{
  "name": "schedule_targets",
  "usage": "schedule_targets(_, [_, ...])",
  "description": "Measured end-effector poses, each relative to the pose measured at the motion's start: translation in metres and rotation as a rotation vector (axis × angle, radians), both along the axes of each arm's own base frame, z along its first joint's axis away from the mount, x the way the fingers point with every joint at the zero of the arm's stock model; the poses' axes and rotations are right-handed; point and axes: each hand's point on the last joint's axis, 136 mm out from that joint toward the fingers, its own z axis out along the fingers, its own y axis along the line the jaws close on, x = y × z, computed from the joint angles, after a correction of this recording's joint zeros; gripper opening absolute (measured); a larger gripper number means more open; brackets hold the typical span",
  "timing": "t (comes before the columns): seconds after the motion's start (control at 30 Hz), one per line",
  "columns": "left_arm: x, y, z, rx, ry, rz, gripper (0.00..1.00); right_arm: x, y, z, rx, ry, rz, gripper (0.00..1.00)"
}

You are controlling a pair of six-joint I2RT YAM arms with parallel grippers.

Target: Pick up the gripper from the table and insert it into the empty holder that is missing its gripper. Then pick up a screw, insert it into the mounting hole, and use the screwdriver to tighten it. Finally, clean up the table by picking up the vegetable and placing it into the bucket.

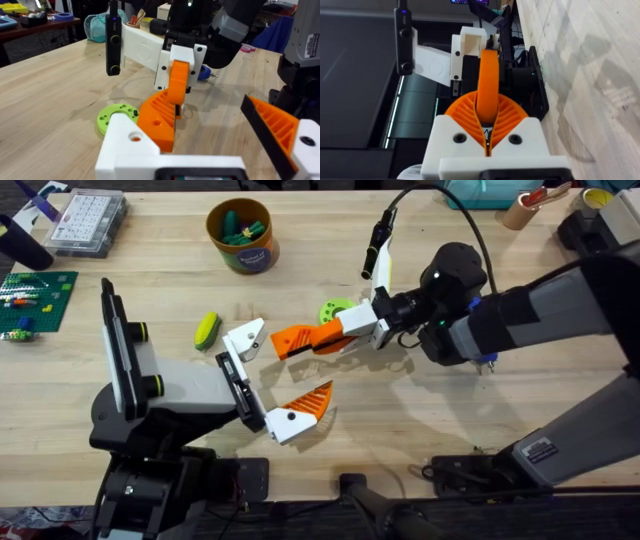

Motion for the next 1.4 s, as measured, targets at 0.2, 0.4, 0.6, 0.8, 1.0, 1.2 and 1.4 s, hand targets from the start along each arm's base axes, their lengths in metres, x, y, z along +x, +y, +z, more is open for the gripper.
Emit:
schedule_targets(0.2, [0.001, 0.001, -0.003, 0.002, 0.025, 0.007, 0.985, 0.001, 0.0, -0.002, -0.01, 0.023, -0.005, 0.019])
schedule_targets(0.4, [0.001, 0.001, -0.003, 0.002, 0.025, 0.008, 0.985, 0.004, 0.001, -0.002, -0.01, 0.024, -0.026, 0.019])
schedule_targets(0.6, [0.001, 0.001, -0.003, 0.002, 0.025, 0.008, 0.985, 0.006, 0.003, -0.002, -0.011, 0.029, -0.036, 0.019])
schedule_targets(0.8, [0.005, 0.003, -0.003, 0.003, 0.024, 0.031, 0.986, 0.0, 0.01, -0.001, -0.009, 0.024, -0.027, 0.019])
schedule_targets(1.0, [0.007, 0.004, -0.003, 0.004, 0.022, 0.048, 0.986, -0.001, 0.013, 0.002, 0.003, 0.003, -0.026, 0.019])
schedule_targets(1.2, [0.008, 0.005, -0.003, 0.005, 0.022, 0.054, 0.986, -0.001, 0.014, 0.006, 0.019, -0.028, -0.024, 0.019])
schedule_targets(1.4, [0.008, 0.005, -0.003, 0.005, 0.022, 0.056, 0.986, -0.001, 0.014, 0.006, 0.02, -0.03, -0.022, 0.019])
